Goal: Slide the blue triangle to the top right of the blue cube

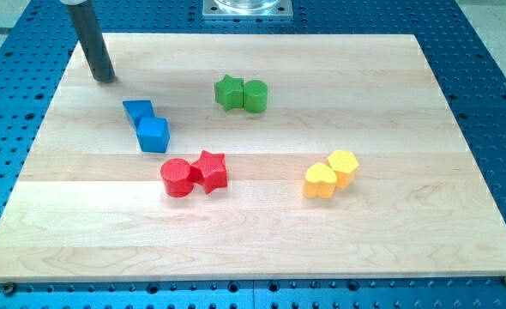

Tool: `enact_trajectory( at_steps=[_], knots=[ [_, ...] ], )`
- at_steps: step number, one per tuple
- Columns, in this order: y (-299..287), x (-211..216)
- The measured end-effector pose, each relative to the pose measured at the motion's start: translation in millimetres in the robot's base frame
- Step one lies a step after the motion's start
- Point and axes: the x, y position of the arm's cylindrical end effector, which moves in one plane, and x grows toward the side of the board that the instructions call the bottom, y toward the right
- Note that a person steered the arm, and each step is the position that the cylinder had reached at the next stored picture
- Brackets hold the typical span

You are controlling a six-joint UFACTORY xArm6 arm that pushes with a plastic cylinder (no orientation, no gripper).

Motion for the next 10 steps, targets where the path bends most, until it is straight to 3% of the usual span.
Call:
enact_trajectory(
  at_steps=[1,2,3,7,8,9,10],
  knots=[
    [-11.4,75.0],
    [-10.1,81.3],
    [31.4,100.3],
    [104.5,76.4],
    [100.5,76.5],
    [57.2,83.4],
    [49.6,115.2]
  ],
)
